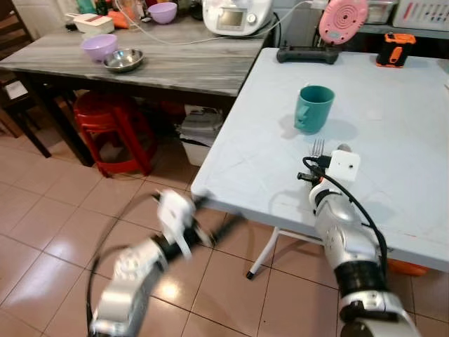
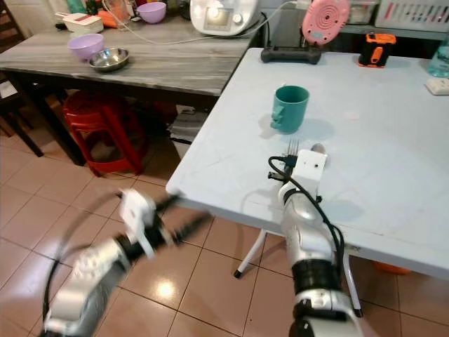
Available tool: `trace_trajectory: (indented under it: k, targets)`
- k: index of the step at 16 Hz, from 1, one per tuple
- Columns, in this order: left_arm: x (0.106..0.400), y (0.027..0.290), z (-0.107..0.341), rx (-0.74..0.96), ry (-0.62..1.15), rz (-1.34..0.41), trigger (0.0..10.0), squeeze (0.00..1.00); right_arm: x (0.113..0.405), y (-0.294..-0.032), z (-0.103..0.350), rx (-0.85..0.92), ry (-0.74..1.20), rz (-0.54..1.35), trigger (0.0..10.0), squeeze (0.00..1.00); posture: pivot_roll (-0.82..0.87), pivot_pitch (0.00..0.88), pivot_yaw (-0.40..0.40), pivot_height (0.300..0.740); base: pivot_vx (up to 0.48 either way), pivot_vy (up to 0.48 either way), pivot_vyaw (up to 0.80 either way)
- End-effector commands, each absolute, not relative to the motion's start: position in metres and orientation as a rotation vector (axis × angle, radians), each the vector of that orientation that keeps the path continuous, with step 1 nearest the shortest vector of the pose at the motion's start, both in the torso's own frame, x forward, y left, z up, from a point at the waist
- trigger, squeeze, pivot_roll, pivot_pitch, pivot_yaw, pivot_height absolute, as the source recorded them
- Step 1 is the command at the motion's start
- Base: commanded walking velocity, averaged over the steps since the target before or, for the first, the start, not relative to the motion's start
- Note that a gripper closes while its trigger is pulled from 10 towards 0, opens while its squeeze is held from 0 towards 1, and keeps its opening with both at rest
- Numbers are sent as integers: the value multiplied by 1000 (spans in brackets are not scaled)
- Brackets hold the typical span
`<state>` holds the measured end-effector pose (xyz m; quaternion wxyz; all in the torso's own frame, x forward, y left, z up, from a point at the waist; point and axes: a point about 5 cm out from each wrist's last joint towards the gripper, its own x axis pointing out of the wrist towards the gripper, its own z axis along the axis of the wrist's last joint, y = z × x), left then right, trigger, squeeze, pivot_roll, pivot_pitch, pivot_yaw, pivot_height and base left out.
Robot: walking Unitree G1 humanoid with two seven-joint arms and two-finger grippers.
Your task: Setting the table
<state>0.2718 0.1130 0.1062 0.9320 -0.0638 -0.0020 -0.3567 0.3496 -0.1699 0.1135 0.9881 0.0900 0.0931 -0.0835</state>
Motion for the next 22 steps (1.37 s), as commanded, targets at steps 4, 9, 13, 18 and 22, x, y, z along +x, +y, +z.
trace_trajectory:
  k: [4, 9, 13, 18, 22]
  targets:
    - [295, 139, 109, -113, -18, -415, 10000, 0, 339, -173, 135, 221, 44, -181, 8000, 0, -82, 73, 109, 740, 0, 0, 0]
    - [303, 135, 109, -134, -34, -348, 10000, 0, 332, -177, 155, 89, -99, -168, 10000, 0, -91, 63, 110, 740, 0, 0, 0]
    - [308, 135, 107, -177, -30, -285, 10000, 0, 322, -180, 152, 110, -105, -168, 10000, 0, -96, 36, 113, 740, 0, 0, 0]
    - [312, 132, 108, -202, -37, -284, 10000, 0, 318, -176, 149, 108, -102, -157, 10000, 0, -101, 25, 114, 740, 0, 62, -302]
    - [312, 131, 107, -203, -42, -291, 10000, 0, 318, -179, 149, 106, -101, -160, 10000, 0, -102, 26, 116, 740, 0, 316, -800]
